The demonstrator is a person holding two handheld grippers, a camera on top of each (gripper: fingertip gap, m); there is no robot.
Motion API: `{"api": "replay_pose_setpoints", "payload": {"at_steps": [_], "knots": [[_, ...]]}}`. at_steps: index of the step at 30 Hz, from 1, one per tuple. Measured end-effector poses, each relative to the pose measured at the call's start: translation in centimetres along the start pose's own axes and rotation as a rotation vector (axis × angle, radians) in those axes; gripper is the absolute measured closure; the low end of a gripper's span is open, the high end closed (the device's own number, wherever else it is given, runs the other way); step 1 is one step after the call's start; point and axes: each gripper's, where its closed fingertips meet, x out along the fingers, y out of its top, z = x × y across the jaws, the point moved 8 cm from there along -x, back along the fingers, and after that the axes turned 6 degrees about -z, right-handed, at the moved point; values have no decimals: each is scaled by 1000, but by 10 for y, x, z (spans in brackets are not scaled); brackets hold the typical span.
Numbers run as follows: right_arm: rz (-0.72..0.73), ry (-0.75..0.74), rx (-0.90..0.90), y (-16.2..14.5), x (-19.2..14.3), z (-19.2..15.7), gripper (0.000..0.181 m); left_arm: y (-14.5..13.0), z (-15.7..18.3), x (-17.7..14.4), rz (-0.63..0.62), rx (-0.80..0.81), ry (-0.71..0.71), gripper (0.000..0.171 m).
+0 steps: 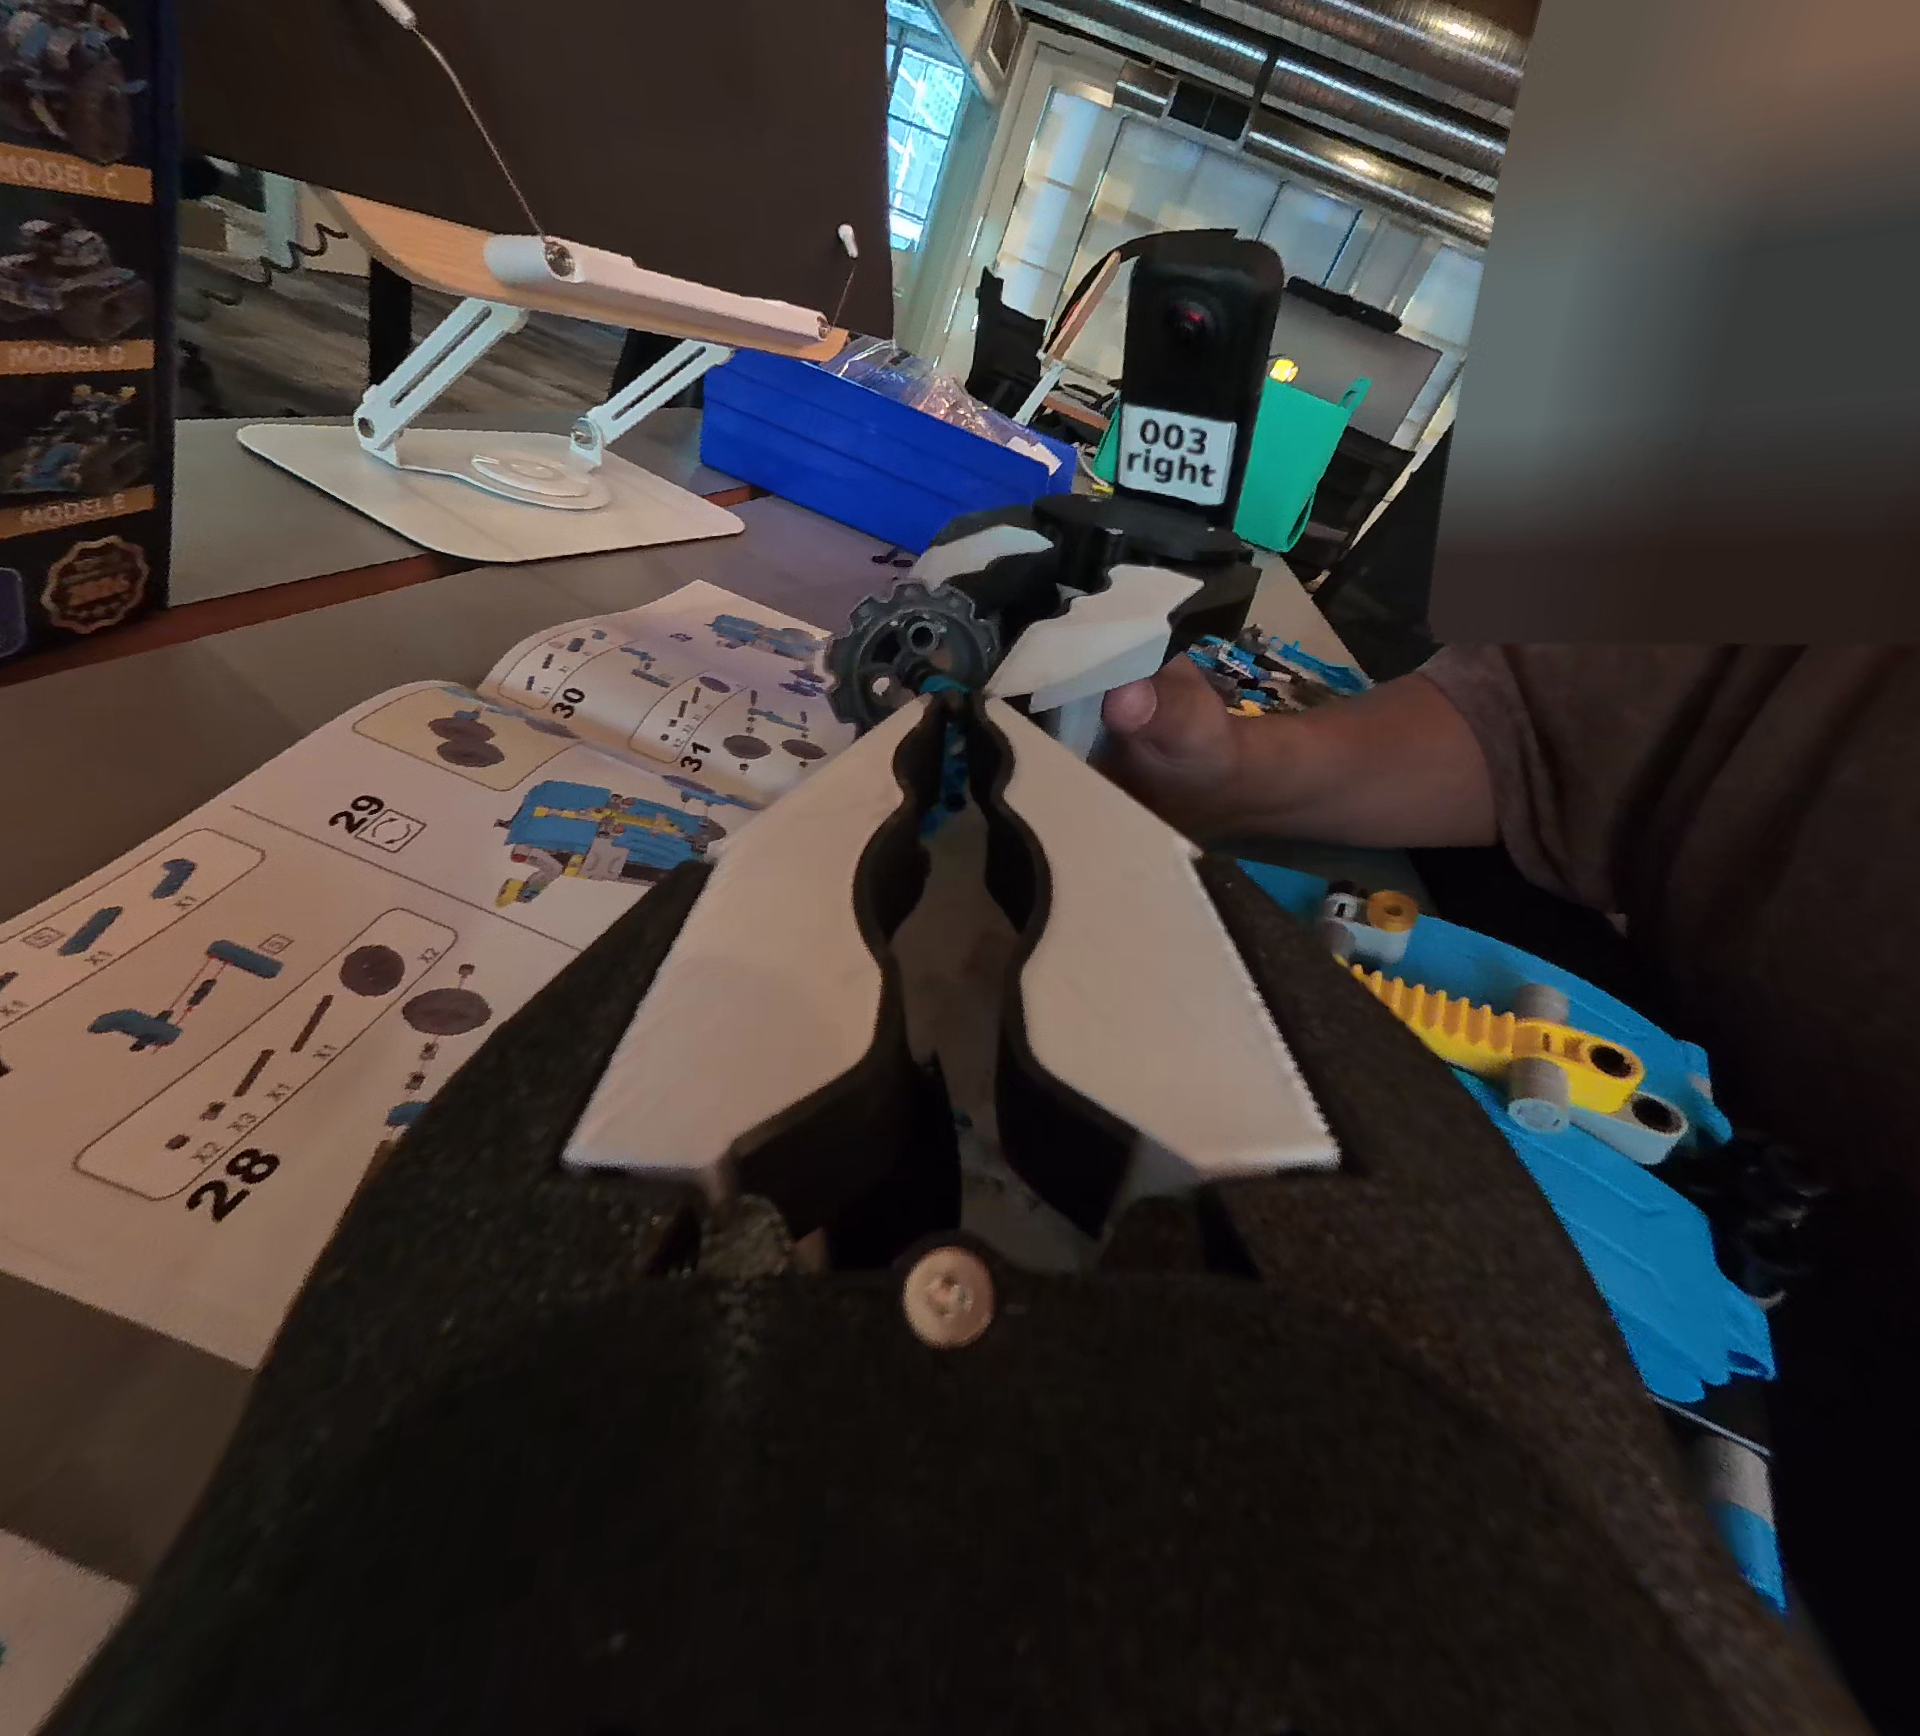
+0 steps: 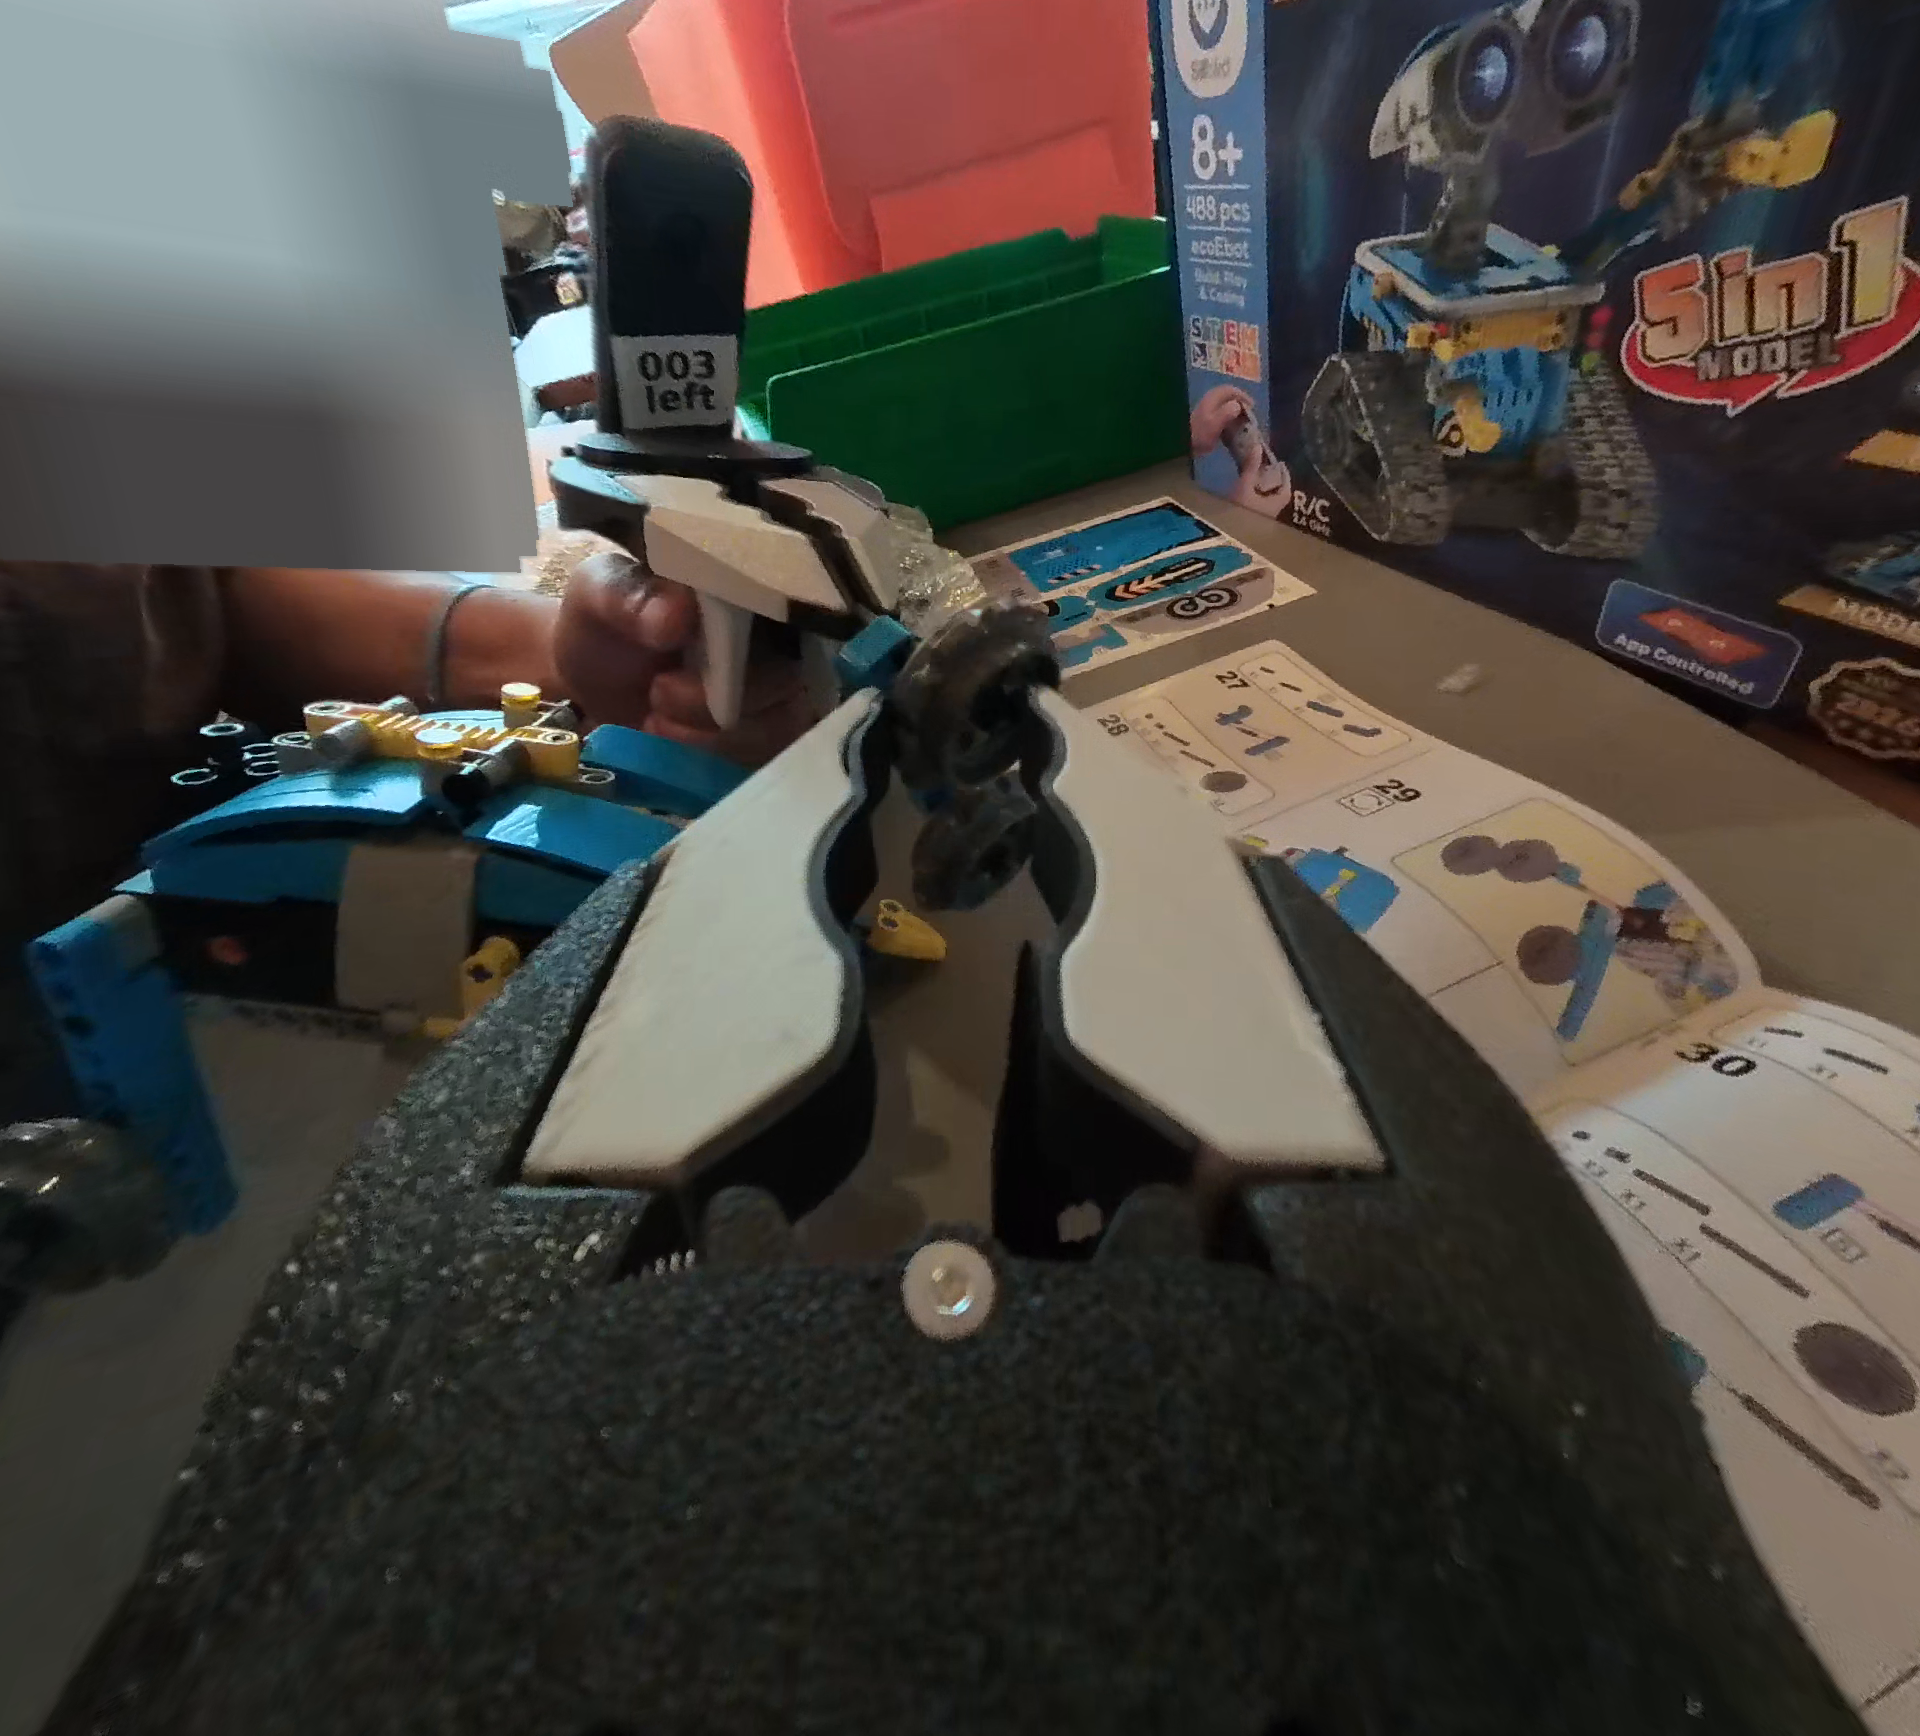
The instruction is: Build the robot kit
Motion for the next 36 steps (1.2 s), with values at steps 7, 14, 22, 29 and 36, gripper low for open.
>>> {"api": "replay_pose_setpoints", "payload": {"at_steps": [7, 14, 22, 29, 36], "knots": [[-12, -70, -19, 2, -1, -4, 159, -2, 5, 3, -64, 95, 71, 170], [-72, -163, -246, 20, 0, -21, 158, -11, 18, 18, -181, 227, 118, 169], [-120, -120, -175, 11, -3, 0, 157, -4, 2, 8, -92, 66, 92, 171], [-110, -98, -170, 5, -2, 2, 157, -4, 0, 7, -90, 44, 73, 170], [-82, -119, -101, 5, 0, -1, 158, -4, -2, 9, -87, 6, 56, 140]]}}
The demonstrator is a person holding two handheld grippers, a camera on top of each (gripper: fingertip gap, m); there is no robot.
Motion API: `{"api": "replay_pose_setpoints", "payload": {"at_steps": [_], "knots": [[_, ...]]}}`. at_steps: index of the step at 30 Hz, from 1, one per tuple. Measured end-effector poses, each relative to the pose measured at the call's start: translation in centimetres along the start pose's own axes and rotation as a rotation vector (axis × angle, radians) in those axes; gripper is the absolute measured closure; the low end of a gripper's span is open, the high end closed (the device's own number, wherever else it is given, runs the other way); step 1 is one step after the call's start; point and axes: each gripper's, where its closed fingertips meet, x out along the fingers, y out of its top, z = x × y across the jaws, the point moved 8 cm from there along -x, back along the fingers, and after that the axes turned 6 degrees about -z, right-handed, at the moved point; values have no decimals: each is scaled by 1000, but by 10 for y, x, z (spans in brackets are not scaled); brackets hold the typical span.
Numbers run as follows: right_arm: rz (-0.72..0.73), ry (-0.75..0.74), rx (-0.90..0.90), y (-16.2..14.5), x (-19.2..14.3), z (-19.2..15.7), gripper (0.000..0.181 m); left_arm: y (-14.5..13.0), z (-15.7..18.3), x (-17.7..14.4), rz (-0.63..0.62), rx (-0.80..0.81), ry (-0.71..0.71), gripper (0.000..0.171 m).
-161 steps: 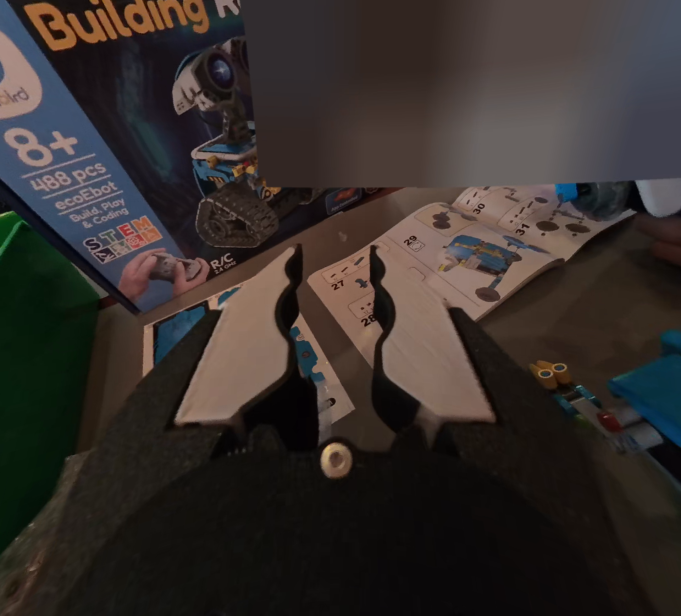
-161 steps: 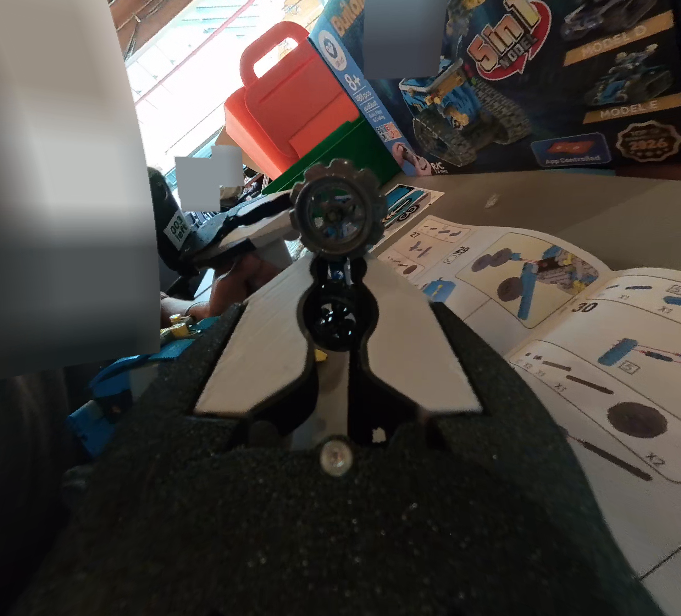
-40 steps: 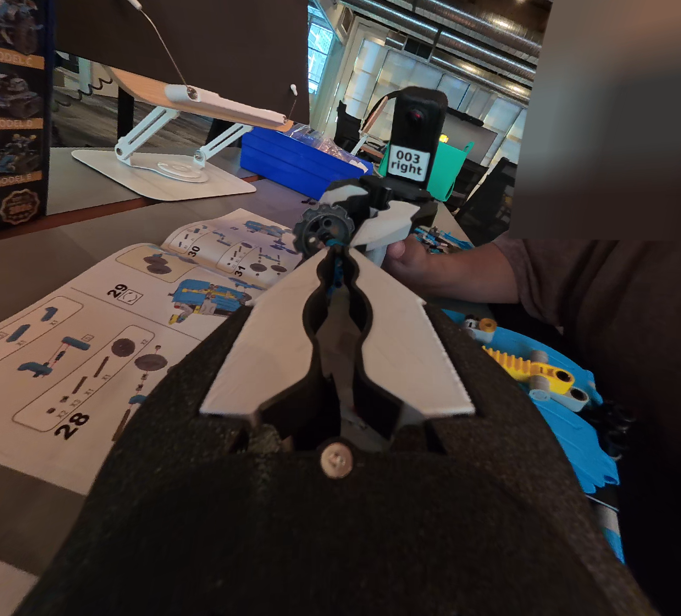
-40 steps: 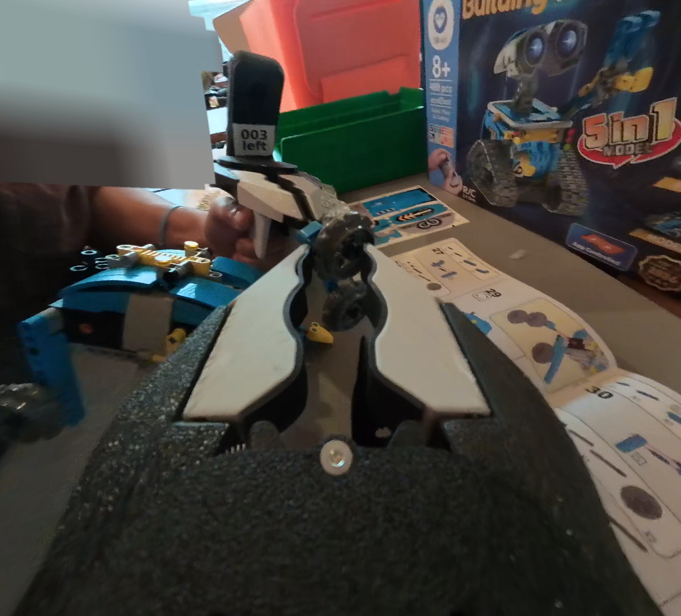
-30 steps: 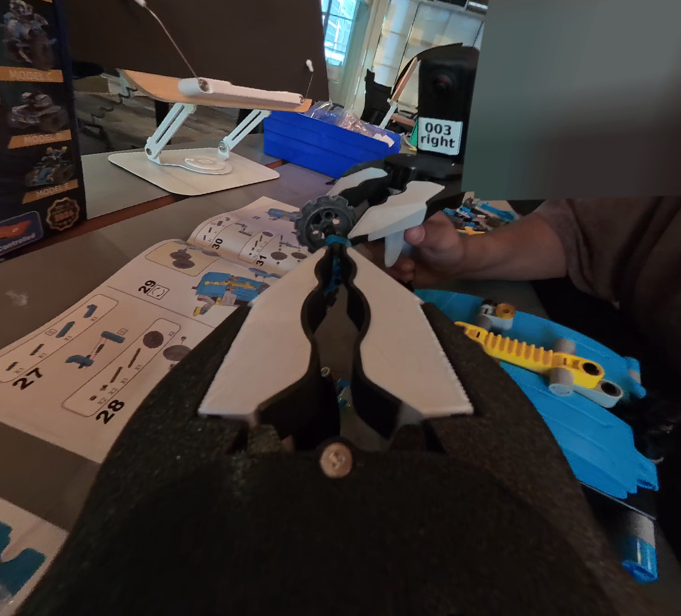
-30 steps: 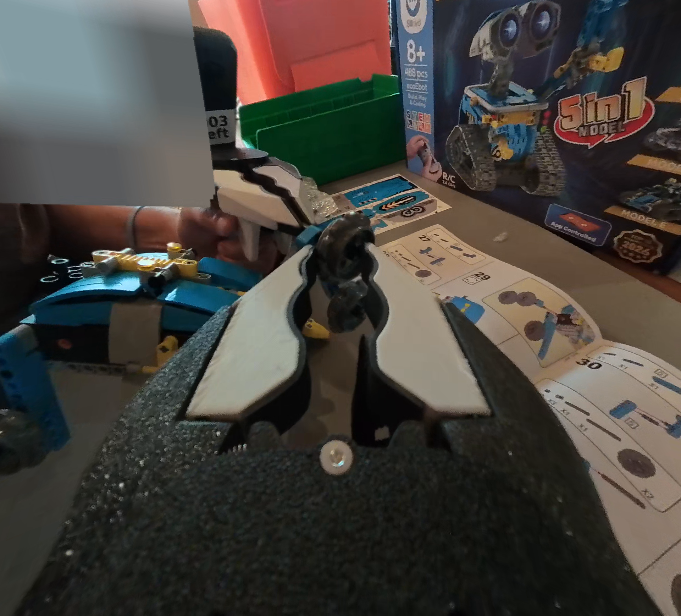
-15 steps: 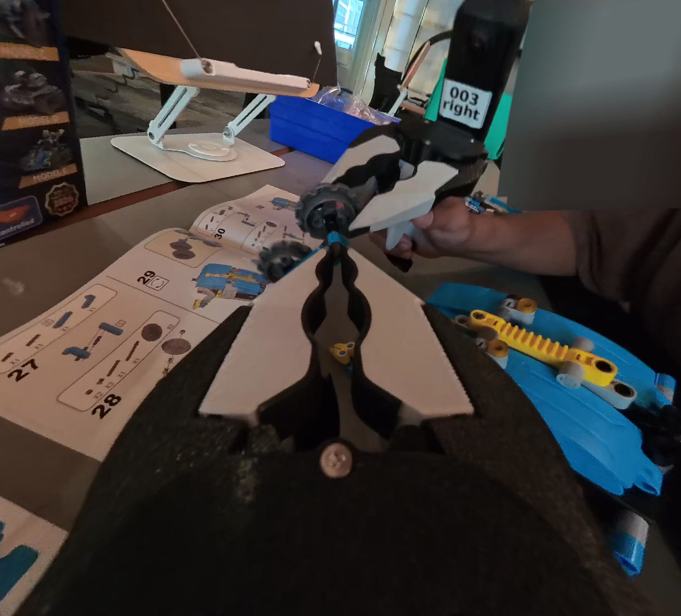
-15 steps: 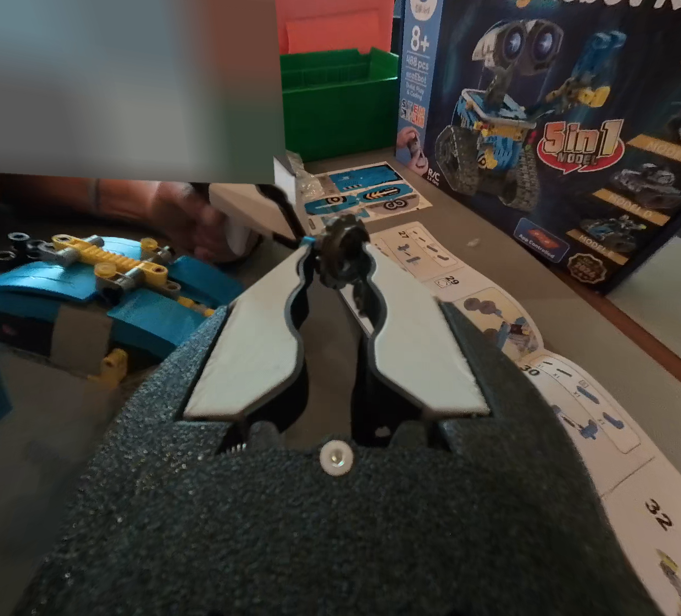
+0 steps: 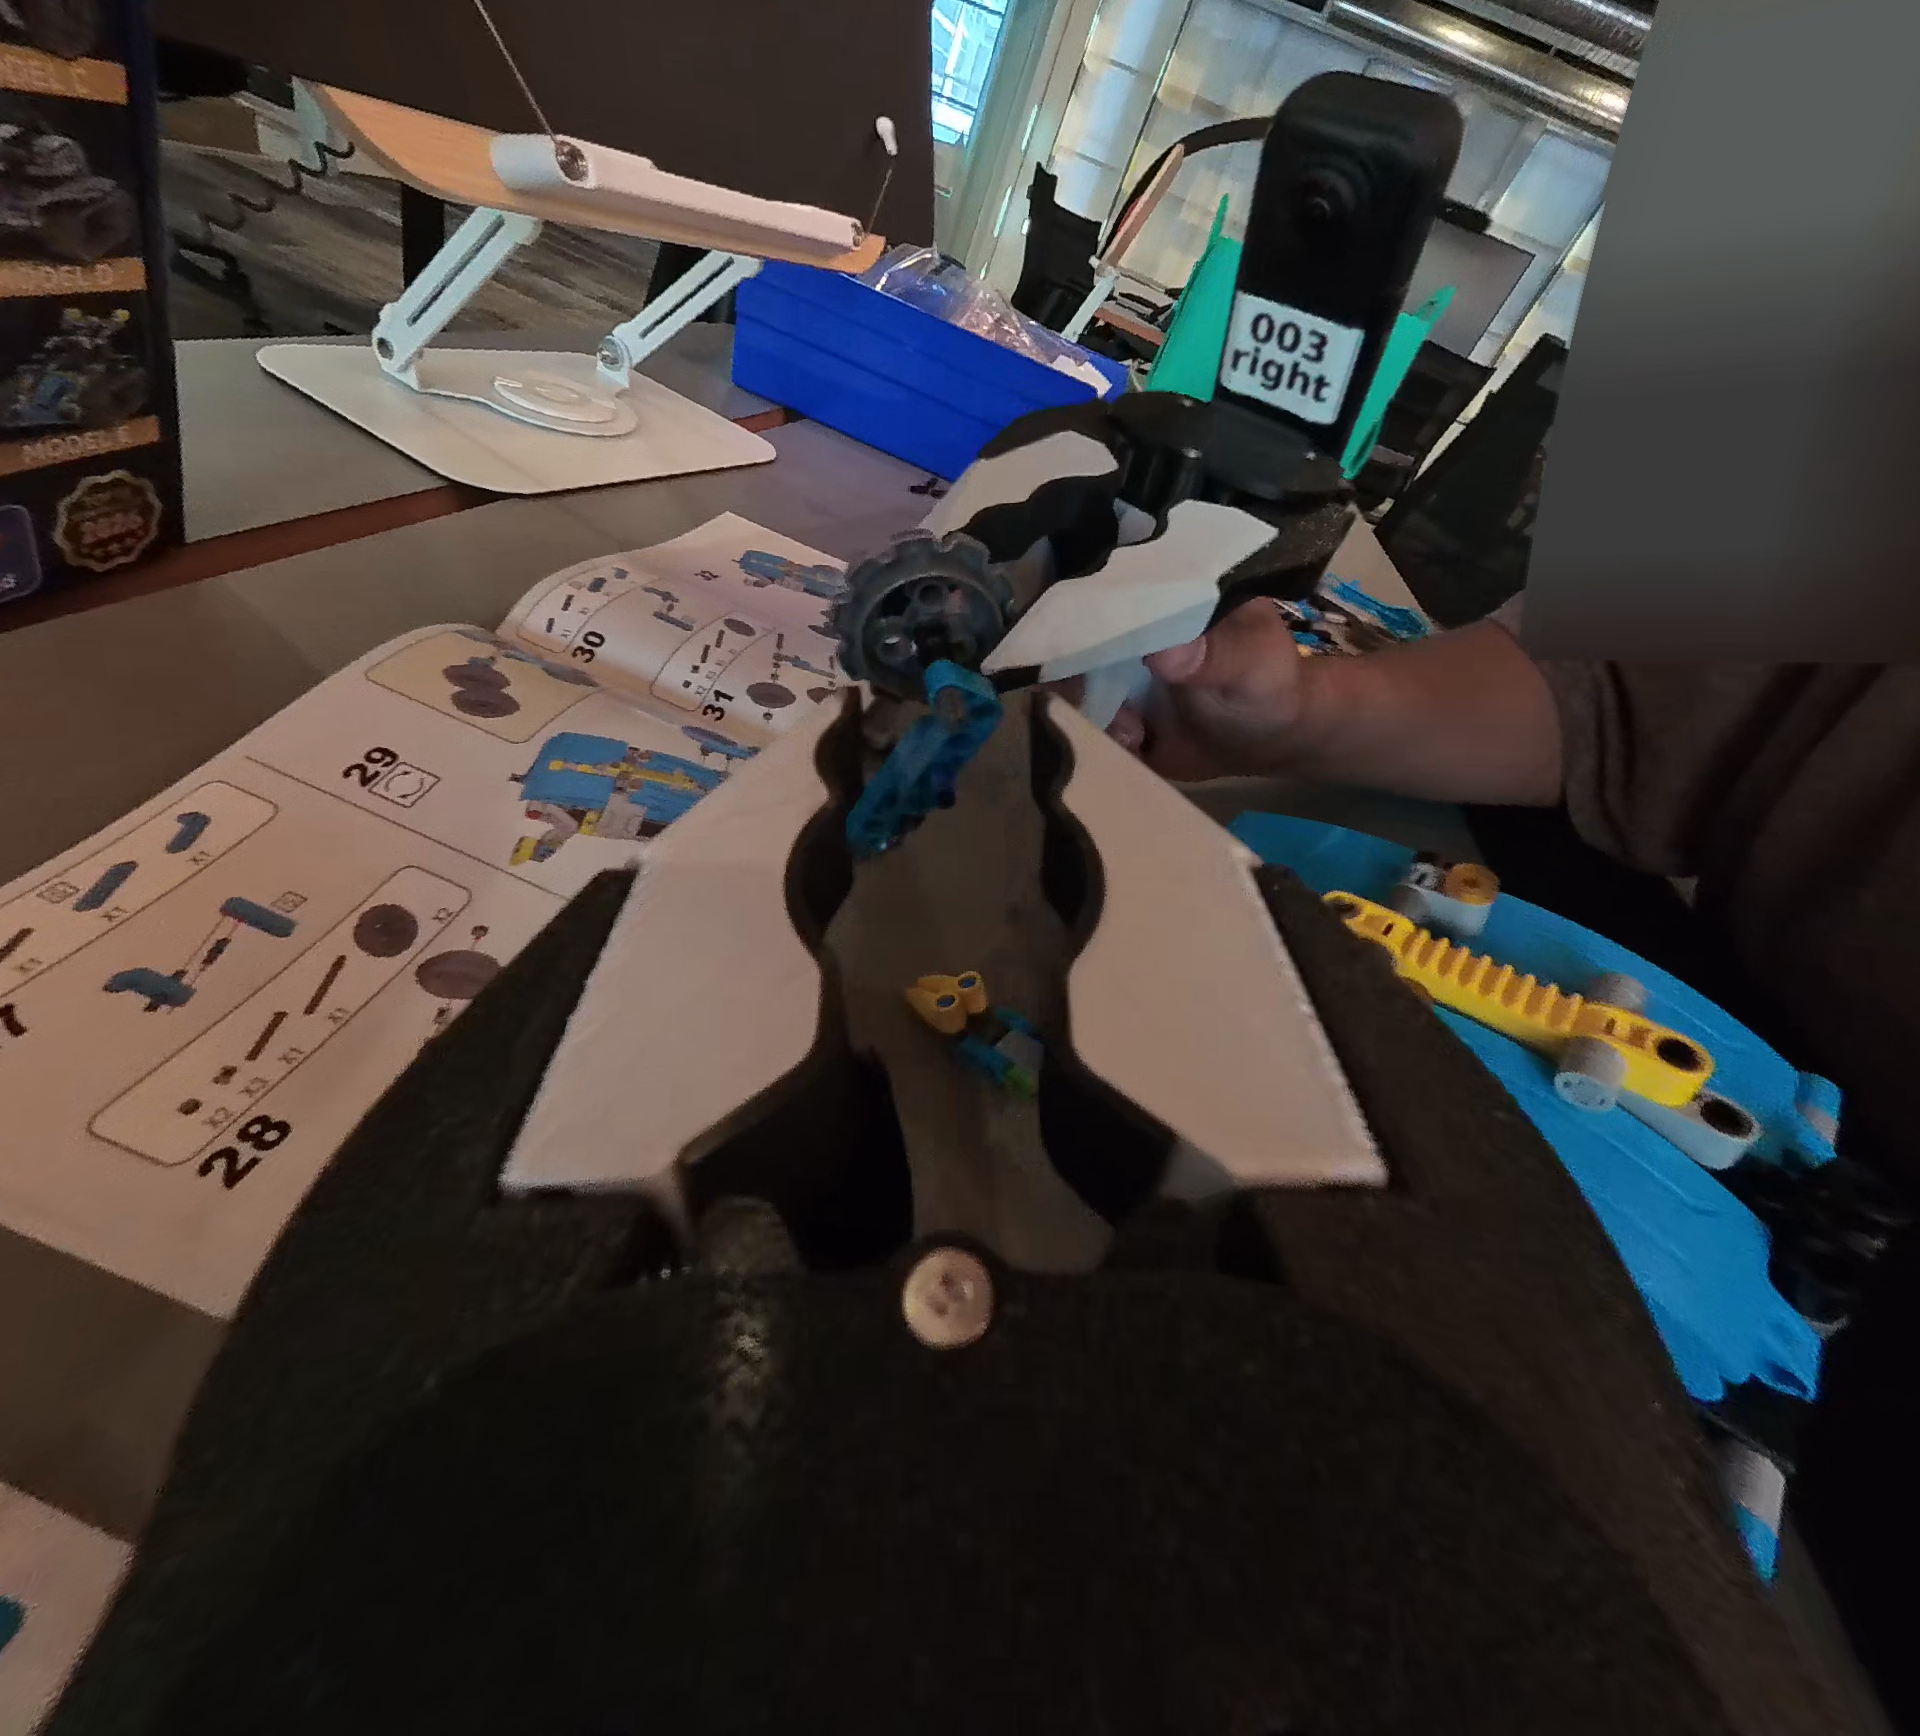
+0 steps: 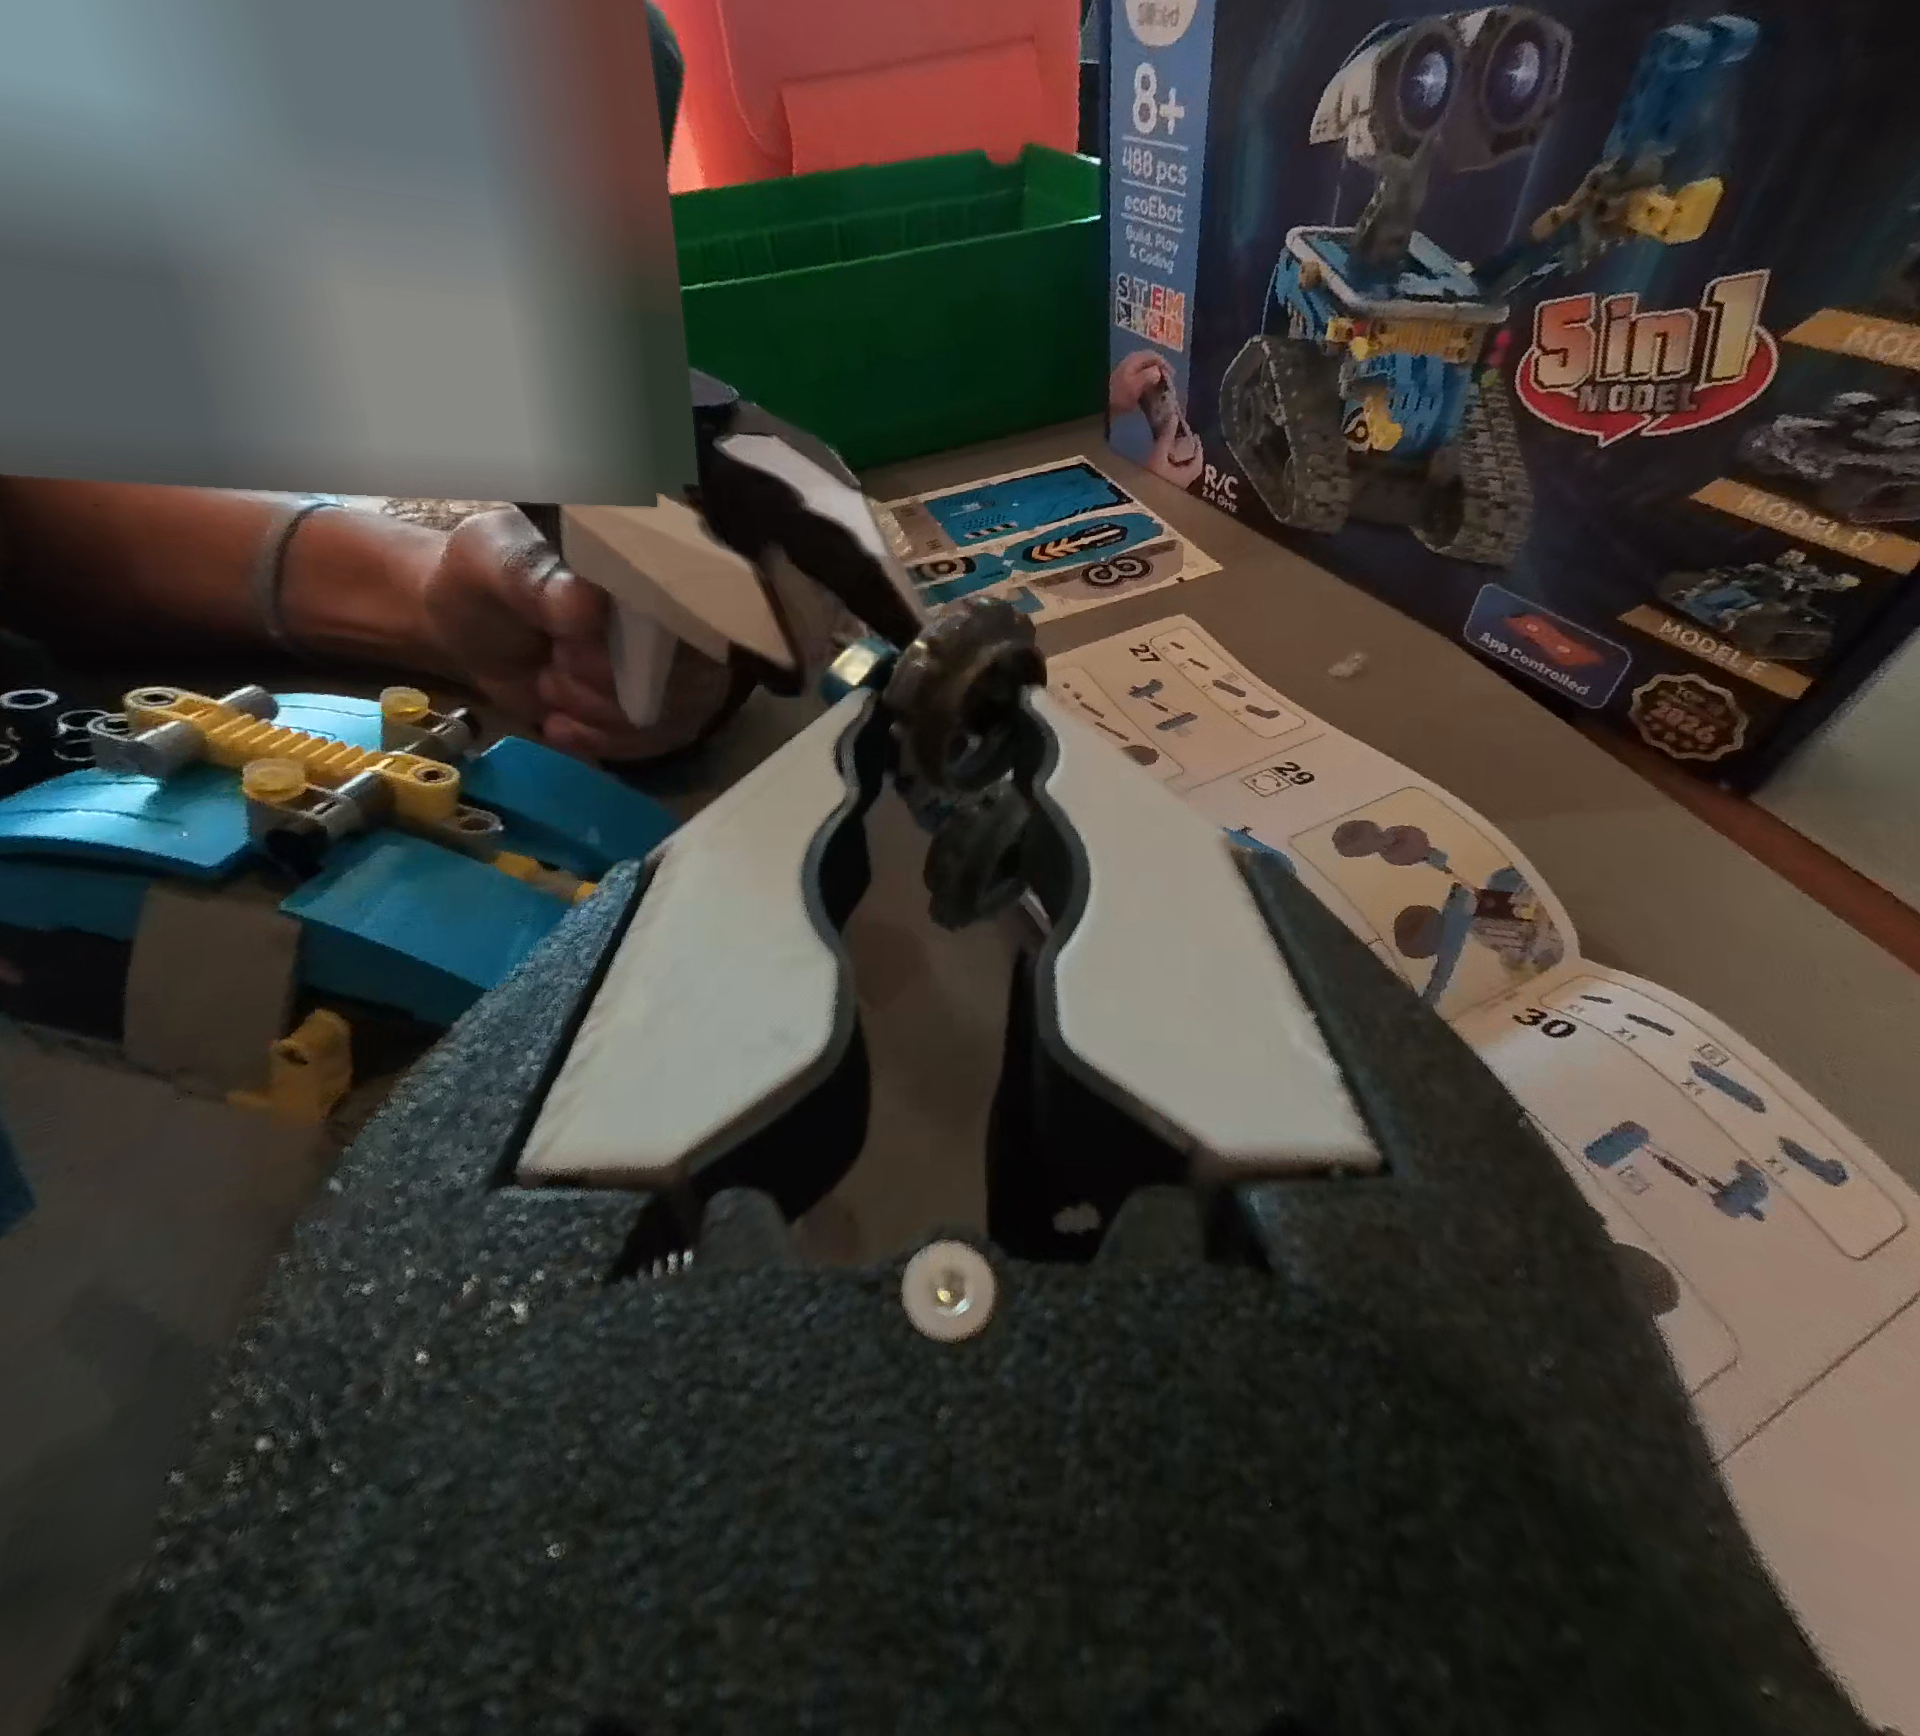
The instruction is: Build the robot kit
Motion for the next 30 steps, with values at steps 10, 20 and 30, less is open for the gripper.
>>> {"api": "replay_pose_setpoints", "payload": {"at_steps": [10, 20, 30], "knots": [[-35, -57, -46, -3, 7, -9, 157, -1, 3, 1, -16, 23, 10, 159], [-350, -89, -593, 29, -7, -31, 150, -3, 6, 5, -62, 35, -35, 161], [-527, -48, -669, 23, -6, -38, 164, -9, 19, 13, -142, 175, 7, 160]]}}
